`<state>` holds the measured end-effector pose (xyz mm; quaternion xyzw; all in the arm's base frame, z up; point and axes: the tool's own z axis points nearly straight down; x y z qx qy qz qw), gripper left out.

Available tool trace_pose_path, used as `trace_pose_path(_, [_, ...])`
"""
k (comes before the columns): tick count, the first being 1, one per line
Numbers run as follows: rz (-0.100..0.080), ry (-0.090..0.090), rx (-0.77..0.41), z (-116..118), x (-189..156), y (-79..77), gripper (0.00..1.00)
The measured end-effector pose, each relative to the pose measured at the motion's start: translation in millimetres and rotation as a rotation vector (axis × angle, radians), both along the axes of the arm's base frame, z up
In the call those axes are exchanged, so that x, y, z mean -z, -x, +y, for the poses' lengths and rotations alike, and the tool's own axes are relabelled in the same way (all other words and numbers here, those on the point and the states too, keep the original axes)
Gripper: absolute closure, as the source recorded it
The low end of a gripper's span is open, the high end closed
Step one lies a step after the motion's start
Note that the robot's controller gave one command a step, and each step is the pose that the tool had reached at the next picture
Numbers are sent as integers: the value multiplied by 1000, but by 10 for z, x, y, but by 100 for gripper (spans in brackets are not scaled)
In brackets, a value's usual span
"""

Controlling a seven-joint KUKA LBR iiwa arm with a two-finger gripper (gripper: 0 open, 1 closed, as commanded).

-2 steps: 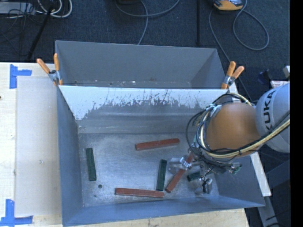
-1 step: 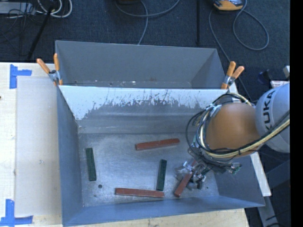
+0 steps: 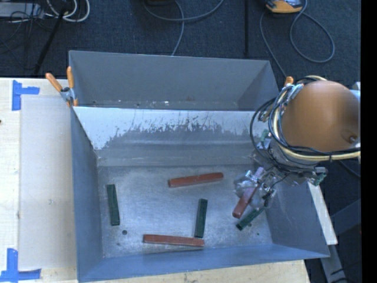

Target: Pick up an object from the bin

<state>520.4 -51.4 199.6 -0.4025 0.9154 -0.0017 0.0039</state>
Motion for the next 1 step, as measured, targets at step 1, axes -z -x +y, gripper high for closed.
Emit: trace_pose_path(1, [-1,0,30,-91,-674,-285,100])
